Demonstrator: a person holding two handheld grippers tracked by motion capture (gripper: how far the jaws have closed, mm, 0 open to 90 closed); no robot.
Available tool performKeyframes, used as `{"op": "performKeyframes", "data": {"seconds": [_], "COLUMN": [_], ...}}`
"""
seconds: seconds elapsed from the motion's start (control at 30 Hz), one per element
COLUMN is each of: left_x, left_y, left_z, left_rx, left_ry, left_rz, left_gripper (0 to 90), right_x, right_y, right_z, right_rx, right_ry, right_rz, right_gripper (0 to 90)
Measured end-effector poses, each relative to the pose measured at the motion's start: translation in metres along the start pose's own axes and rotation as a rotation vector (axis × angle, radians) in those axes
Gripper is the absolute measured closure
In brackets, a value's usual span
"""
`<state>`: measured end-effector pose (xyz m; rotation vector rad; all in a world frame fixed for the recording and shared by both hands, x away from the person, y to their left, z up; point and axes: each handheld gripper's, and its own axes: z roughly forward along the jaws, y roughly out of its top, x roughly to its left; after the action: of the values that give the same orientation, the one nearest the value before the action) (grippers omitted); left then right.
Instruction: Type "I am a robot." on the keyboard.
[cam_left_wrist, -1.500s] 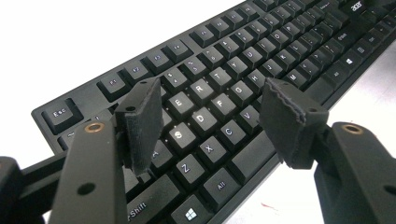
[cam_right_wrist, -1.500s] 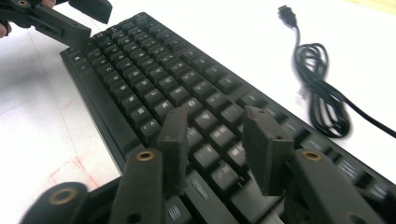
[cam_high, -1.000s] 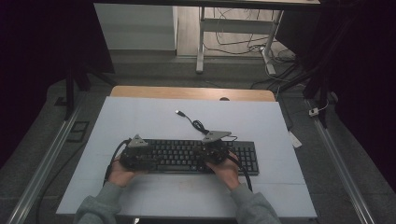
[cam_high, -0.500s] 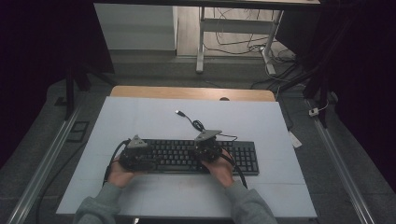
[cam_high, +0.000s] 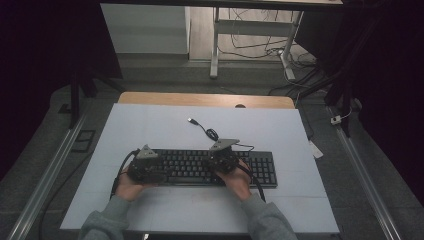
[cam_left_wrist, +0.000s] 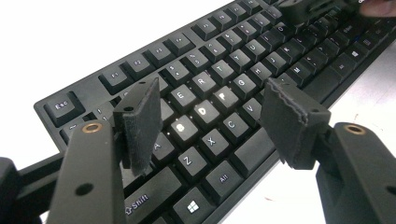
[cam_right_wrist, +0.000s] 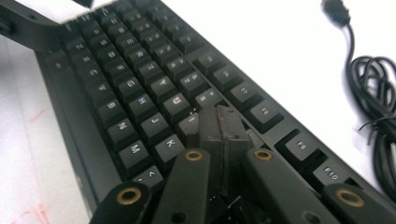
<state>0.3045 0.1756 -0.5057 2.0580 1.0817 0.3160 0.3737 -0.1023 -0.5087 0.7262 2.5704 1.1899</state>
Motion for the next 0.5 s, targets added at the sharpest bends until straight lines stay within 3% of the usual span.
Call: {"op": "performKeyframes", "data": {"seconds": [0.2,0.5], "left_x": [0.001,0.003], "left_y": [0.000,0.001], "left_z": [-0.001,0.001], "left_rx": [-0.005,-0.006], "left_ry": [0.001,0.002], "left_rz": [-0.003,-0.006], "left_gripper": [37.7,37.6], "right_x": [-0.001,-0.008], "right_y": [-0.004,-0.022], "right_z": [-0.015,-0.045], "right_rx": [-0.026,-0.064], "right_ry": [0.003,-0.018], "right_rz": [0.015,0.053], "right_gripper": [89.2,69.0]}}
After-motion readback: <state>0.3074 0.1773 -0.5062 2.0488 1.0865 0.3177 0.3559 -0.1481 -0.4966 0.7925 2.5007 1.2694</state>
